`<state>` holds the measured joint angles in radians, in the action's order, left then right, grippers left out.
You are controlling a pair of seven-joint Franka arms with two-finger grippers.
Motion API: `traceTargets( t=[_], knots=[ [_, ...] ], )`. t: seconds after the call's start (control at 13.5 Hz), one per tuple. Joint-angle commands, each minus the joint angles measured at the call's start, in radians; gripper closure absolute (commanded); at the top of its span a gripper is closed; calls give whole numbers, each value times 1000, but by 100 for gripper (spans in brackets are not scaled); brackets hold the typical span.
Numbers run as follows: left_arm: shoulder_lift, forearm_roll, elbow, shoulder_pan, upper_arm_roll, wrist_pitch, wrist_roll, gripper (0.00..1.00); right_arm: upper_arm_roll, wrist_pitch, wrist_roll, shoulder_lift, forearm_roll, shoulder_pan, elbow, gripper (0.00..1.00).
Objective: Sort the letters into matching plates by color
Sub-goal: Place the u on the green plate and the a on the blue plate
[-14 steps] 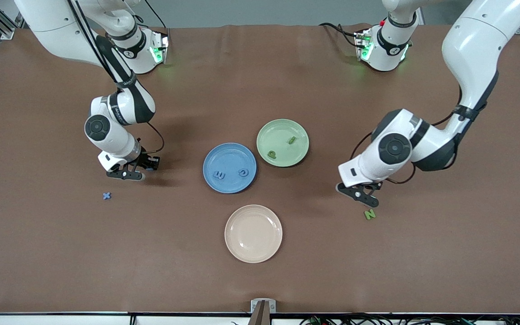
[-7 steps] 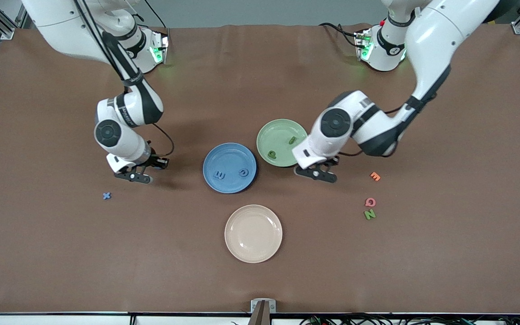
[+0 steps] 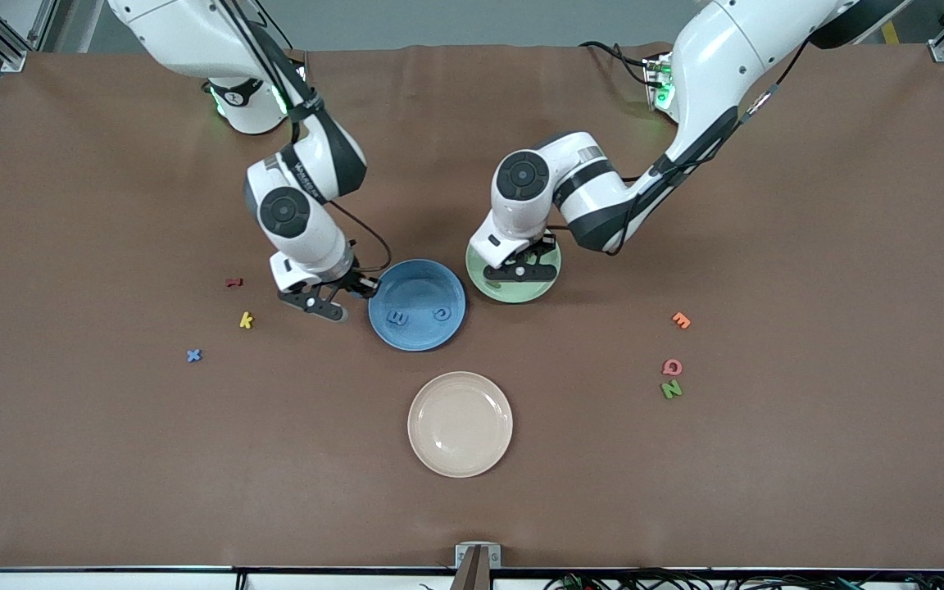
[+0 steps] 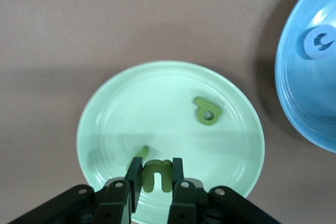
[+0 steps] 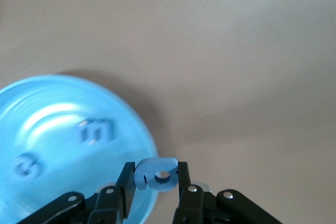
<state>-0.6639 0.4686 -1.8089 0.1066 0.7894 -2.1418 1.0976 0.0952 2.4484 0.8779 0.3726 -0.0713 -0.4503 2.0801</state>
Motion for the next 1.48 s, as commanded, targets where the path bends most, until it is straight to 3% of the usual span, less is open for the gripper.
traceTargets(
  t=[0.0,0.07,0.37,0.52,0.59,0.66,0.74,0.81,1.11,1.4],
  knots=[
    [-14,-11,14,11,-2,10,82,21,-9,1,87,49,-25,-56,-58,100],
    [-14,-1,13,16,-5,10,112,1,-9,3,117,74,-25,-74,-80,100],
    [4,12,14,-39,-18,11,79,0,-11,4,225,152,-18,-135,-161,99],
    [13,92,14,-109,-18,11,-2,1,-11,4,260,183,-10,-149,-195,97],
    [15,114,16,-148,-18,11,-45,1,-11,4,268,196,-10,-151,-208,92],
    [15,133,26,-183,-18,10,-105,4,-11,4,273,206,-10,-156,-216,71],
    [12,157,37,-223,-18,10,-166,7,-11,1,274,209,-12,-157,-218,16],
    [7,180,48,-255,-18,8,-232,10,-11,-2,279,209,-10,-159,-218,0],
    [-23,205,84,-363,-51,-4,-474,18,-15,-19,251,207,-7,-143,-238,0],
    [-95,168,184,-355,-110,-4,-336,18,-23,-103,71,178,5,-65,-236,0]
  ],
)
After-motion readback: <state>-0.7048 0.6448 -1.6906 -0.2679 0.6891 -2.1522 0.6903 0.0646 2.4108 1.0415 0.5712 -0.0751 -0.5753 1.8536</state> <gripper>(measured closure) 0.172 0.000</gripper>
